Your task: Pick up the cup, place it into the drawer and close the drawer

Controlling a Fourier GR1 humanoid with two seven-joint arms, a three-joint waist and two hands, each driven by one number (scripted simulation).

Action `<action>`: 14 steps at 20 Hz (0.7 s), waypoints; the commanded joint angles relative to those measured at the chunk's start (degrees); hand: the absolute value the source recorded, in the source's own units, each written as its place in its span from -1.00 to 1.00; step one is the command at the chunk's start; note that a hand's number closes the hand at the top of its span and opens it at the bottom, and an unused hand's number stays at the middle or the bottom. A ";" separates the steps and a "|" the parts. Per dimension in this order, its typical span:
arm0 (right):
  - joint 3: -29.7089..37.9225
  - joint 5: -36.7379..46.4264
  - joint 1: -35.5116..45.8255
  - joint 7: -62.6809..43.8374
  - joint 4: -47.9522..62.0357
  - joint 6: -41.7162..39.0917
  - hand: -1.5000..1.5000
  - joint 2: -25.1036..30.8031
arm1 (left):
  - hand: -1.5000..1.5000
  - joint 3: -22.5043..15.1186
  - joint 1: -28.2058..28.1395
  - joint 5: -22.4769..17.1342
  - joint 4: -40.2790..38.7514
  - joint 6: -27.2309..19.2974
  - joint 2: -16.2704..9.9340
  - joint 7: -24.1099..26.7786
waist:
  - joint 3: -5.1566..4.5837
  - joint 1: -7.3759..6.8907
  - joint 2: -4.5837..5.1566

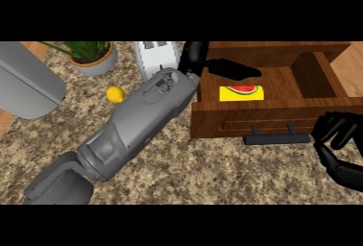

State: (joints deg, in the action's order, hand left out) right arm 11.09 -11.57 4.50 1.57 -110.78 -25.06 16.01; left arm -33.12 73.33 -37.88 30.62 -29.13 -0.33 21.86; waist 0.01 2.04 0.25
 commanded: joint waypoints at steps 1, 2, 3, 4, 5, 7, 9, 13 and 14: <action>-0.33 2.41 -0.63 -2.01 -2.38 -2.48 1.00 3.88 | -1.00 2.28 -2.04 -0.41 3.38 0.11 -1.35 -1.10 | -0.04 -1.94 -0.49; -2.31 4.68 -2.87 -2.49 -5.25 -1.73 1.00 2.52 | -1.00 3.32 0.61 -0.26 2.83 -0.41 -1.12 -2.76 | -0.03 -1.43 -0.43; -1.55 4.83 -2.85 -3.19 -4.82 -2.46 1.00 3.96 | -1.00 3.87 -0.18 -0.94 5.59 -0.87 -2.29 -4.51 | -0.04 -2.01 -0.63; -4.58 8.45 -2.90 -5.00 -8.60 0.44 1.00 1.67 | -1.00 4.15 -1.60 -0.65 5.94 0.03 -3.97 -4.00 | -0.06 -2.10 -0.62; -4.37 12.10 -2.79 -2.13 -5.67 -0.29 1.00 2.81 | -1.00 4.66 -1.87 -0.79 7.14 0.89 -5.36 -4.13 | -0.04 -2.46 -0.54; -4.96 14.72 -7.29 -0.51 -8.28 0.00 1.00 1.82 | -1.00 3.56 -7.75 -0.05 13.34 0.03 -7.10 -4.61 | -0.03 -2.95 -0.87; -7.05 16.95 -3.23 -4.83 -7.06 1.88 1.00 1.43 | -1.00 5.48 -5.66 -0.62 14.13 3.80 -12.37 -8.68 | -0.04 -3.02 -0.65; -10.52 26.07 -2.15 -0.69 -0.67 5.42 1.00 -0.80 | -1.00 7.29 -12.20 -0.77 20.65 4.05 -15.65 -8.57 | -0.01 -3.53 -0.51; -12.85 28.95 0.88 -3.67 -0.14 7.66 1.00 -2.28 | -1.00 7.27 -12.76 -0.75 22.09 4.65 -16.45 -9.77 | -0.03 -3.76 -0.50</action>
State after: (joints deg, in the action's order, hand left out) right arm 2.02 10.00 2.30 -1.44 -114.53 -21.07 15.96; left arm -27.25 64.15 -38.30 47.36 -25.95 -12.85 14.28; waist -0.02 -1.06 -0.30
